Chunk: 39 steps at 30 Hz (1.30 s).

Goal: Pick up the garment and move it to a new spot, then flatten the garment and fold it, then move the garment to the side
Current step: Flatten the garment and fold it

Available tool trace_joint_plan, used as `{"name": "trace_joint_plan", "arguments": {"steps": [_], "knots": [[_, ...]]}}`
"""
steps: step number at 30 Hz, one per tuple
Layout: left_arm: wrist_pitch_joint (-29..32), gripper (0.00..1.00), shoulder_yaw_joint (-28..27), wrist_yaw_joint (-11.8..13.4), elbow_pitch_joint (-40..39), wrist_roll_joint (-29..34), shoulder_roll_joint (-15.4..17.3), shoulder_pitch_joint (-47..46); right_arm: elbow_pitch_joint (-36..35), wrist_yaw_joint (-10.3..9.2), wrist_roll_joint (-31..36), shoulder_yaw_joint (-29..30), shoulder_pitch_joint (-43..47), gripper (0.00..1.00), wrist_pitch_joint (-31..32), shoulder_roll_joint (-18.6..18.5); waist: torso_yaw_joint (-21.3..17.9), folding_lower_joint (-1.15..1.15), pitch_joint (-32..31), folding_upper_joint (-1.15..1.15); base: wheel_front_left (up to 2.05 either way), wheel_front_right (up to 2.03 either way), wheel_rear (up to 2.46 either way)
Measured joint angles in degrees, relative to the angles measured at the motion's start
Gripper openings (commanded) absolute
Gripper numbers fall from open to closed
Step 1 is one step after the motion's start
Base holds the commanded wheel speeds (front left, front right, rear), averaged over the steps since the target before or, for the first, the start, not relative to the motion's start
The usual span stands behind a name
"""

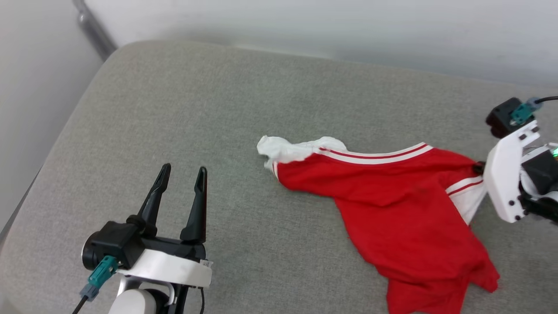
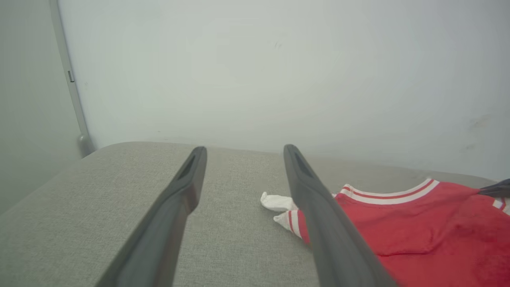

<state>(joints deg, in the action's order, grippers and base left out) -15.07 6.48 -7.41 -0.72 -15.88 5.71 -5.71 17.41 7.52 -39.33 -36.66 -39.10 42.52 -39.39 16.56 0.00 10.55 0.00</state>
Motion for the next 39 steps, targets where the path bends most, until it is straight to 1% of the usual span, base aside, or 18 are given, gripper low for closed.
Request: {"name": "trace_joint_plan", "arguments": {"steps": [4,9,13,16,18,21,23,28,32,36,37,38,39], "knots": [[0.00,1.00,-0.73,0.00,-0.34,0.03,0.15,1.40,-0.55,0.00,2.38,-1.01,-1.57,0.00,-2.52,-3.66,-1.55,0.00,-2.25,0.00,0.00,0.00,0.00],[0.00,1.00,-1.76,0.00,-1.03,0.09,0.25,2.70,-0.87,0.00,8.93,-3.00,-6.51,0.00,-9.39,-8.80,-3.50,0.00,-4.15,0.00,0.00,0.00,0.00],[-0.01,1.00,-2.44,0.00,-1.52,0.10,0.08,3.41,-1.86,0.00,13.33,-5.83,-7.94,0.00,-13.66,-11.35,-5.17,0.00,-4.77,0.00,0.00,0.00,0.00],[-0.01,1.00,-3.22,0.00,-1.92,0.16,-0.16,4.11,-4.13,0.00,12.32,-6.61,-5.56,0.00,-15.14,-12.35,-6.57,0.00,-5.01,0.00,0.00,0.00,0.00],[-0.01,1.00,-3.56,0.00,-2.01,0.12,-0.26,4.38,-5.70,0.01,12.05,-6.81,-1.93,0.00,-15.60,-13.34,-7.62,0.00,-5.07,0.00,0.00,0.00,0.00],[-0.01,1.00,-3.47,0.00,-1.99,0.10,-0.31,4.53,-7.73,0.00,12.02,-5.58,4.63,0.00,-16.35,-15.22,-9.19,0.00,-5.09,0.00,0.00,0.00,0.00],[-0.01,1.00,-3.56,0.00,-1.96,0.10,-0.27,4.70,-9.26,0.00,11.49,-4.10,9.67,0.00,-16.83,-15.06,-10.21,0.00,-5.09,0.00,0.00,0.00,0.00],[-0.01,1.00,-3.42,0.00,-1.75,0.10,0.12,4.85,-12.23,0.00,13.82,-1.02,21.86,0.00,-17.57,-12.98,-12.39,0.00,-4.72,0.00,0.00,0.00,0.00],[-0.01,1.00,-2.82,0.00,-1.37,0.07,0.35,4.38,-12.63,0.00,17.39,-0.57,29.41,0.00,-18.38,-9.95,-13.23,0.00,-4.24,0.00,0.00,0.00,0.00],[-0.01,1.00,-2.24,0.00,-0.66,0.00,0.73,4.29,-11.96,0.00,19.20,0.97,32.55,0.00,-19.41,-5.50,-13.89,0.00,-4.18,0.00,0.00,0.00,0.00],[-0.01,1.00,-2.16,0.00,-0.52,0.00,0.76,4.29,-11.50,0.00,19.89,1.90,32.92,0.45,-20.12,-4.52,-14.03,0.00,-4.25,0.00,0.00,0.00,0.00],[-0.01,1.00,-2.11,0.00,-0.43,-0.01,0.79,4.29,-11.13,0.00,20.18,2.99,33.28,1.00,-20.58,-3.60,-14.14,0.00,-4.34,0.00,0.00,0.00,0.00],[0.00,1.00,-2.08,0.00,-0.32,-0.07,0.81,4.29,-10.82,-0.01,20.23,3.83,33.53,1.00,-20.93,-2.85,-14.25,0.00,-4.46,0.00,0.00,0.00,0.00]]}}
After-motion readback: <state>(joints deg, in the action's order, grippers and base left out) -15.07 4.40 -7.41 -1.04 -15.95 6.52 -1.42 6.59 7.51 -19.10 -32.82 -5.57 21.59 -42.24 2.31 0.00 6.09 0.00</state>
